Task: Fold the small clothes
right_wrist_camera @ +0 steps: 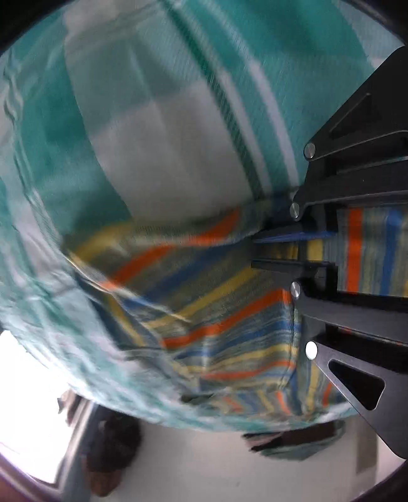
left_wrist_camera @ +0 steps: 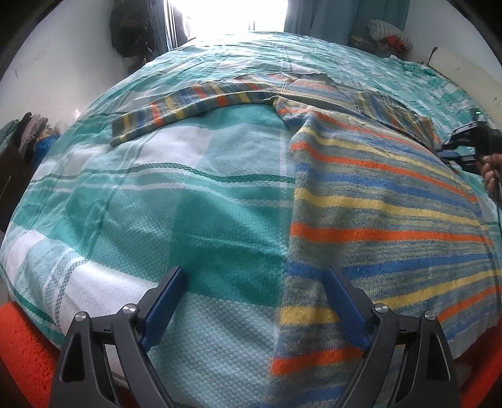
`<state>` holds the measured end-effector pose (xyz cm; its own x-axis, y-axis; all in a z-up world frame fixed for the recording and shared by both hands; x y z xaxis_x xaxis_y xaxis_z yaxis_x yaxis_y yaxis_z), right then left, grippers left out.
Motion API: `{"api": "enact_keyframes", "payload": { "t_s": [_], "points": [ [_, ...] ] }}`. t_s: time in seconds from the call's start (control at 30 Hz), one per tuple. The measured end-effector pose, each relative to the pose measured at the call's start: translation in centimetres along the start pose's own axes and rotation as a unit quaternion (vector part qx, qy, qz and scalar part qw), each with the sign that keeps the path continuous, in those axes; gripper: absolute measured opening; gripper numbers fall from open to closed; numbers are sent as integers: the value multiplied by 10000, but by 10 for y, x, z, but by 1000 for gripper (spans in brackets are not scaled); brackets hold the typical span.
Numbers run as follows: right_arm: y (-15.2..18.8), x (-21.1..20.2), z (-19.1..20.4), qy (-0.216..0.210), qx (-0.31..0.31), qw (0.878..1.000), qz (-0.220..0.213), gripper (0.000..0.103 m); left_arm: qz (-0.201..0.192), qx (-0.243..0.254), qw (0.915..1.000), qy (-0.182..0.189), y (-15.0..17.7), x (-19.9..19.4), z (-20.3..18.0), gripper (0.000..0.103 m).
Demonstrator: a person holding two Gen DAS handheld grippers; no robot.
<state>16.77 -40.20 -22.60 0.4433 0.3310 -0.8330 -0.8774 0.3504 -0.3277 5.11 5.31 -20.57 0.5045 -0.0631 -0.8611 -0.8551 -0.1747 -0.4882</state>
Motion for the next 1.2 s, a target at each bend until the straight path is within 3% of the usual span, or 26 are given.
{"api": "enact_keyframes", "payload": {
  "t_s": [0.03, 0.07, 0.2, 0.37, 0.47, 0.53, 0.6, 0.67, 1.2],
  "points": [
    [2, -20, 9, 120, -280, 9993, -210, 48, 0, 6, 10000, -2, 0, -1, -1, 89],
    [5, -30, 15, 208, -512, 9981, -288, 53, -8, 19, 10000, 7, -1, -2, -2, 89],
    [50, -69, 63, 326, -1808, 9824, -353, 54, -15, 139, 9998, 153, 0, -9, -15, 89],
    [159, -80, 102, 671, -2810, 9572, -188, 59, 117, 268, 9996, 14, 9, -4, -23, 89],
    [214, -71, 113, 999, -3091, 9456, -144, 73, 172, 277, 9995, -11, 11, -1, -22, 93],
    [243, -52, 114, 1293, -3265, 9363, 100, 90, 205, 202, 9996, -28, 11, 1, -20, 100],
    [258, -43, 111, 1535, -3201, 9346, 218, 96, 272, 149, 9995, -33, 12, 5, -17, 103],
    [264, -44, 111, 1662, -3186, 9332, -59, 99, 276, 182, 9994, -27, 14, 6, -17, 103],
    [269, -37, 109, 1718, -3253, 9297, -165, 102, 213, 256, 9994, -78, 18, 12, -17, 103]
  ]
}}
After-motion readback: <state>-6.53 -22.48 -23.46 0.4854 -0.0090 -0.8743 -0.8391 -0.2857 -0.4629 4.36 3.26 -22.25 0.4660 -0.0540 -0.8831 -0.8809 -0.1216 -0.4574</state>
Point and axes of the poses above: each gripper's, at about its wrist camera, not at the fingertips, and x roughly the way its jaws point, z to its left, y to its underside, the point moved 3 cm from there along x, roughly the way its jaws point, and after that the axes turned 13 degrees about -x, right-handed, at the moved point
